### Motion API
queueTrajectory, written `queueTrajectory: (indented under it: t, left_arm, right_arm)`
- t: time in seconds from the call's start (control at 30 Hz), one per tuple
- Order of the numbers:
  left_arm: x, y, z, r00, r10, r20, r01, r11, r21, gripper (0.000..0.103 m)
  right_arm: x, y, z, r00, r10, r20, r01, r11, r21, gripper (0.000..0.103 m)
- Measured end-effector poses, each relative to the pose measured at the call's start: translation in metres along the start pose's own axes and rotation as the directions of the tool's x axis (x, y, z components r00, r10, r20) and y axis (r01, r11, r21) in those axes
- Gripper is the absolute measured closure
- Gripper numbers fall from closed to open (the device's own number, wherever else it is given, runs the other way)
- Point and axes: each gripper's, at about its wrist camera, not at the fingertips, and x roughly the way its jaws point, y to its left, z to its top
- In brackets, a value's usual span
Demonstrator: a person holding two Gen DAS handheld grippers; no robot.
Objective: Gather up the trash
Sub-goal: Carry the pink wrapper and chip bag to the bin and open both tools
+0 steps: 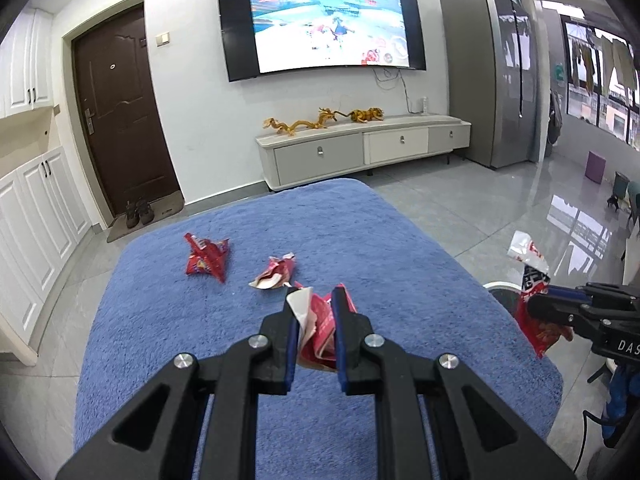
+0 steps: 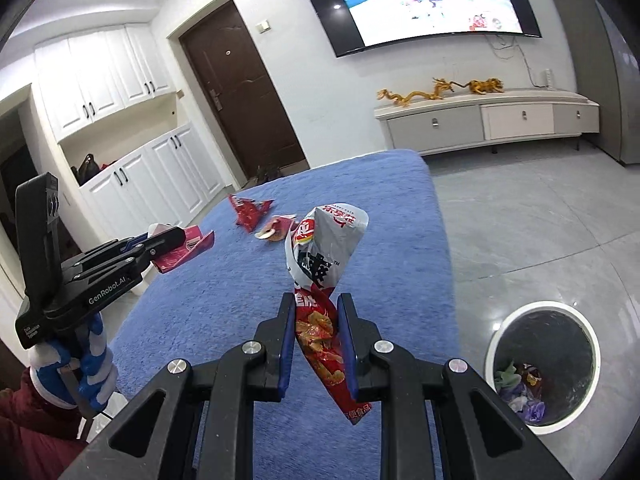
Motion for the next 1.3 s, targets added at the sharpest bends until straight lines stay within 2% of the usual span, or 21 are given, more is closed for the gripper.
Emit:
queueTrajectory:
  t: [0.27,0.47,0.8,0.97,1.13,1.3]
  left_arm:
    - [0.017,-0.042,0.015,0.999,-0.038,-0.028,0.04,0.997,0.07,0.089]
    - [0.04,-0.072,0.027,0.994,-0.085,-0.063,0.091,0.99,0.11,0.089]
    - [0.088,-0.142,0.049,0.971,-0.194,-0.141,0.217,0.961,0.173,0.089]
    - [0.123,-0.177,0.057,0.94,-0.264,-0.215,0.304,0.935,0.183,0.088]
    - [0.168,-0.217,0.062,0.886,-0.342,-0.312,0.404,0.901,0.159,0.088]
    - [0.206,-0.255,0.066,0.818,-0.423,-0.39,0.498,0.86,0.113,0.088]
  right_arm:
    - [-0.014,-0.039,-0.003,0.999,-0.029,0.046,0.025,0.996,0.089,0.083]
    - [-0.03,-0.075,-0.008,0.994,-0.087,0.073,0.076,0.986,0.146,0.083]
    - [-0.041,-0.146,-0.02,0.976,-0.213,0.047,0.19,0.938,0.291,0.083]
    - [-0.041,-0.186,-0.03,0.963,-0.27,0.014,0.246,0.895,0.373,0.083]
    - [-0.029,-0.228,-0.04,0.946,-0.32,-0.055,0.311,0.843,0.44,0.081]
    - [-0.011,-0.26,-0.046,0.93,-0.348,-0.116,0.36,0.805,0.47,0.08]
